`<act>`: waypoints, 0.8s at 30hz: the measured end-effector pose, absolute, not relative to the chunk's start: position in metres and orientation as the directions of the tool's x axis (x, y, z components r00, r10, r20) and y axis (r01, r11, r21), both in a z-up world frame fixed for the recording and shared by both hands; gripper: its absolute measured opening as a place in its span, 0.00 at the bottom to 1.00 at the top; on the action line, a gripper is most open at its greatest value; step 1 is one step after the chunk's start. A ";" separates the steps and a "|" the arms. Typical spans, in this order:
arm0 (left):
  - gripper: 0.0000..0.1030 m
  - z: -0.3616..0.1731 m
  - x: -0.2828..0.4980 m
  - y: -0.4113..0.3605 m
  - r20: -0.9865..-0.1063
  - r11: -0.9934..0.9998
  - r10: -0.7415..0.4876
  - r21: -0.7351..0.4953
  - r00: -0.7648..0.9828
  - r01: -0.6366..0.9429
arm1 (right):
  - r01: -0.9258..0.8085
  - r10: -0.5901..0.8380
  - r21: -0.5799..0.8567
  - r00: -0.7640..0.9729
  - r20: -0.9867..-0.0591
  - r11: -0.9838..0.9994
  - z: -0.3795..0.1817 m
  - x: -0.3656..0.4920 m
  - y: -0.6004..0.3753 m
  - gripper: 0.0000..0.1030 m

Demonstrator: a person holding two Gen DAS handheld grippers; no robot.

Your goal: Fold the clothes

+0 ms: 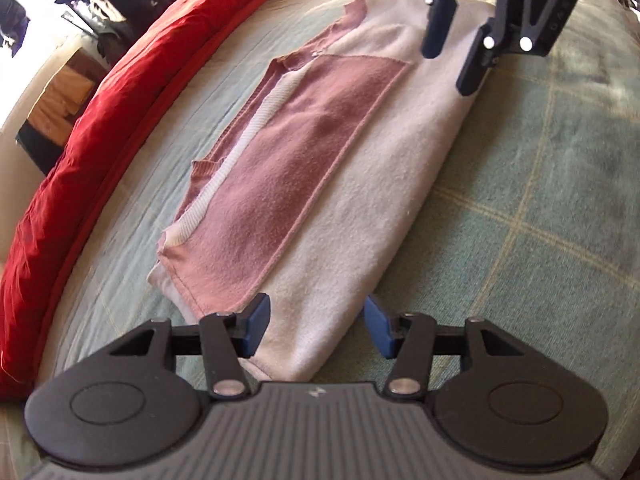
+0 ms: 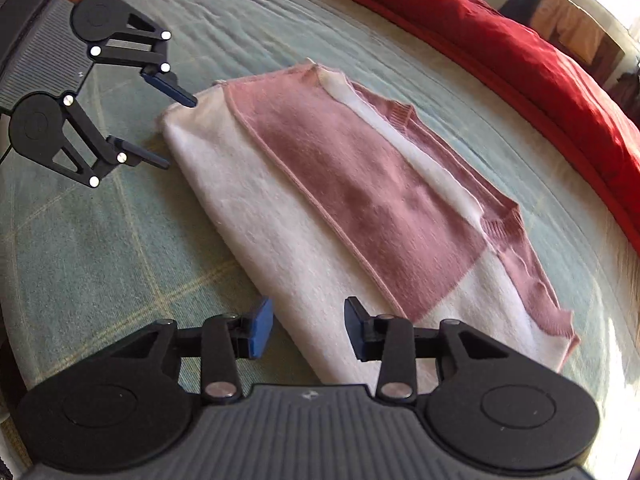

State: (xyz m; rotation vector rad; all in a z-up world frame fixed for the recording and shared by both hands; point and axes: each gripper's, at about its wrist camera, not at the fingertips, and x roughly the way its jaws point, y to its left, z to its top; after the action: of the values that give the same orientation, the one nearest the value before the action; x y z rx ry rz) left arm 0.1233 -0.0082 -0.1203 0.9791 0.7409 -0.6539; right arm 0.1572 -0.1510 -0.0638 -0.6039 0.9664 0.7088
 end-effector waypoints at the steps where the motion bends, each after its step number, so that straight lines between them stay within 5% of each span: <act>1: 0.52 -0.127 0.121 -0.010 -0.786 0.369 -0.144 0.521 0.601 0.770 | -0.782 0.271 -0.147 0.377 -0.886 0.606 -0.066 0.158 -0.139 0.43; 12: 0.60 -0.171 0.118 -0.018 -0.638 0.045 -0.133 0.761 0.758 0.648 | -0.802 0.360 -0.051 0.323 -0.875 0.595 -0.080 0.173 -0.105 0.43; 24: 0.61 -0.139 0.152 -0.007 -0.596 0.256 -0.185 0.739 0.781 0.624 | -0.831 0.283 -0.400 0.520 -0.806 0.387 -0.110 0.151 -0.047 0.43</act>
State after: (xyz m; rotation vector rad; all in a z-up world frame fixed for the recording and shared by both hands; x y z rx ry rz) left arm 0.1521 -0.0073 -0.1389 1.1941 0.4327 -0.5726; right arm 0.1509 -0.0471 -0.1105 -0.9068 0.7126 0.7908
